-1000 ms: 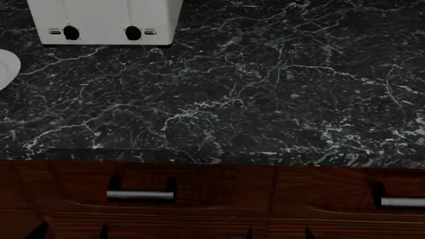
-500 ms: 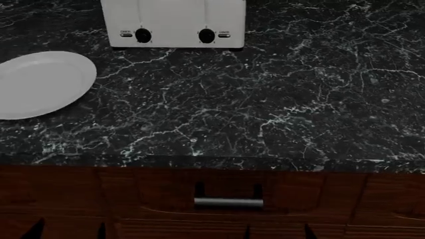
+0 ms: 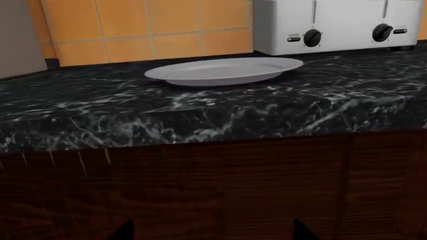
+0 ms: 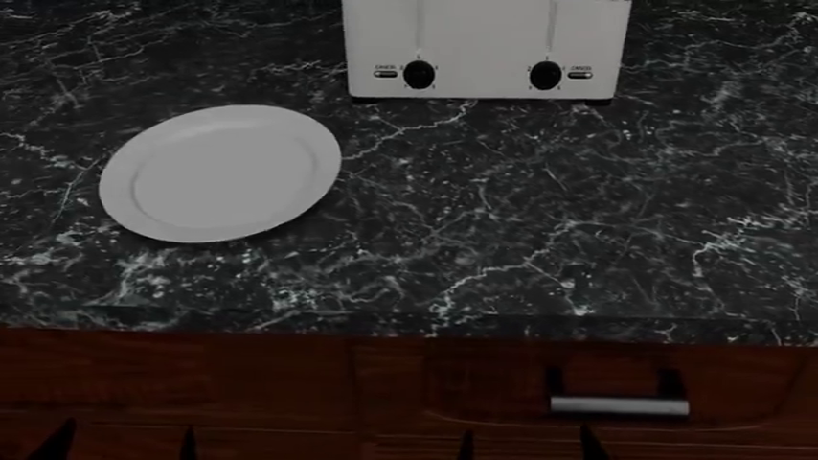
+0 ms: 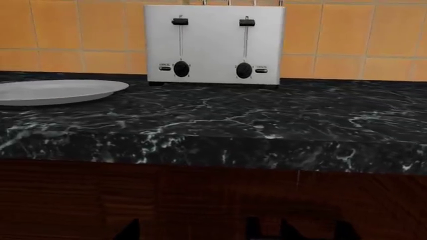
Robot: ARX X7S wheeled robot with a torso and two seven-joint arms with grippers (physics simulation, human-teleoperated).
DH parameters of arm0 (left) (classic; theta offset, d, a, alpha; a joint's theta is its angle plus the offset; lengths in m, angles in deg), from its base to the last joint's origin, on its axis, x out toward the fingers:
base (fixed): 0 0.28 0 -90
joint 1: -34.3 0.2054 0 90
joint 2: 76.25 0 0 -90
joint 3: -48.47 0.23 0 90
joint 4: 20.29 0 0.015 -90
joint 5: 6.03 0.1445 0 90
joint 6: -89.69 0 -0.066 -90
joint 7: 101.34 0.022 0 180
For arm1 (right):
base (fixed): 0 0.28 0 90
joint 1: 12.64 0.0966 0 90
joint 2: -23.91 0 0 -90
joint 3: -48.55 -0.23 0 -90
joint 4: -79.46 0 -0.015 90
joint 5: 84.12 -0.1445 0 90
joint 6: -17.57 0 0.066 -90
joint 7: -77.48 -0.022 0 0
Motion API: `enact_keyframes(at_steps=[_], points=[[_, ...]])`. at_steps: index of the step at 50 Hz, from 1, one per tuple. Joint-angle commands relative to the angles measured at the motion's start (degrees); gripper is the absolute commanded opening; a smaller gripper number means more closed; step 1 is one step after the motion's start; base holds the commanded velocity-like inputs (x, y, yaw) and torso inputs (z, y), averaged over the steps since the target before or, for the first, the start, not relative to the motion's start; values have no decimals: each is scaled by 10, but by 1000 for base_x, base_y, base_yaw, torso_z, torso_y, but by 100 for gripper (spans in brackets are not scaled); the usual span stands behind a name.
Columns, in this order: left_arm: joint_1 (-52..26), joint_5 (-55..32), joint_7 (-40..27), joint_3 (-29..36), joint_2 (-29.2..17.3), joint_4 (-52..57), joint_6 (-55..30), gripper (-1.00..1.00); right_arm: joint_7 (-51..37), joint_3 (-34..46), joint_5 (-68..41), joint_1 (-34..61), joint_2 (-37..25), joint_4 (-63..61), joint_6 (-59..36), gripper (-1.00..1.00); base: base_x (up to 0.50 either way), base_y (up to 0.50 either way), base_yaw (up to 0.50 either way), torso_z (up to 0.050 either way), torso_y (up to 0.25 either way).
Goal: Place the toasted item on a plate.
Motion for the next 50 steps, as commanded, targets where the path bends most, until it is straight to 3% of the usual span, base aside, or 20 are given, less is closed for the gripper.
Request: enact_keyframes(at_steps=[1, 16, 24, 50], points=[[-2, -3, -10, 6, -7, 7, -6, 100, -7, 7, -5, 2, -7, -4, -2, 100, 47, 500, 0, 0, 0], [4, -8, -20, 10, -14, 3, 0, 100, -20, 13, -10, -2, -11, 3, 10, 100, 40, 500, 0, 0, 0], [8, -15, -16, 15, -20, 11, 1, 100, -25, 18, -13, 3, -13, -1, 1, 100, 0, 8, 0, 0, 0], [0, -41, -29, 12, -26, 26, -29, 100, -40, 36, -10, 14, -26, -13, -20, 100, 0, 0, 0, 50, 0]])
